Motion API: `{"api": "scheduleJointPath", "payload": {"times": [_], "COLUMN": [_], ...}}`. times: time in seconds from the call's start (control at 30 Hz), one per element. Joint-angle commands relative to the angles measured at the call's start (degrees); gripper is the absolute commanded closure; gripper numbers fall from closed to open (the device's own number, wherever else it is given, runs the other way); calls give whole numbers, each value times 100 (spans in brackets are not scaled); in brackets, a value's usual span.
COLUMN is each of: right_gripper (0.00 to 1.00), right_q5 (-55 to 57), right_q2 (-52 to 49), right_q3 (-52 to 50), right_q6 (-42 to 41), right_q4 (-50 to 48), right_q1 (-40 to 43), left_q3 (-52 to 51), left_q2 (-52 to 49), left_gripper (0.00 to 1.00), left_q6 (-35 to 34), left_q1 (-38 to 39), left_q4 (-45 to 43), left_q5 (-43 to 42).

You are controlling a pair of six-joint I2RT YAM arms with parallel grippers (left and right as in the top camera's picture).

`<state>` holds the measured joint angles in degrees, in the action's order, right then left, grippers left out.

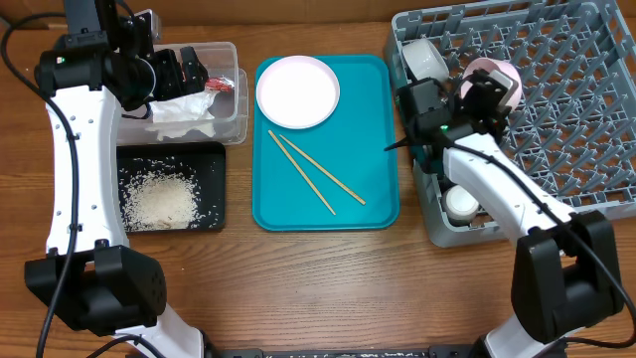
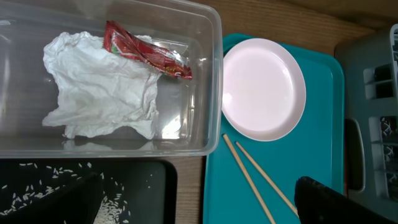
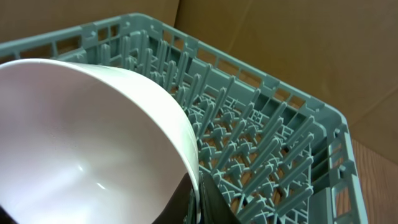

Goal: Sort waste into correct bins and load items into the dishwasher
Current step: 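Lower the white bowl into the rack and open the right gripper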

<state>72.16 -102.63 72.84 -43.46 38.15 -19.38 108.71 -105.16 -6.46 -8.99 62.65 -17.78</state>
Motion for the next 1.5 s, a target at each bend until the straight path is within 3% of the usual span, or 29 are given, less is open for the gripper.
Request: {"api": "scheduleJointPath", "payload": {"times": [0.0, 0.73, 1.47], "right_gripper": [96, 96, 93], "right_q5": [-190, -496, -907], "right_q2": [-26, -358, -358], "right_q3": [-26, -26, -24], "right_q6": [111, 323, 321], "right_q4": [-52, 22, 769], "right_q1": [7, -127, -675], "left_q3": [83, 83, 83], "left_q2": [168, 168, 168], "left_gripper": [0, 0, 0], "left_q6": [66, 68, 66], "left_q1": [2, 2, 2], "left_q4": [11, 11, 11], "left_q5": [26, 28, 28]}}
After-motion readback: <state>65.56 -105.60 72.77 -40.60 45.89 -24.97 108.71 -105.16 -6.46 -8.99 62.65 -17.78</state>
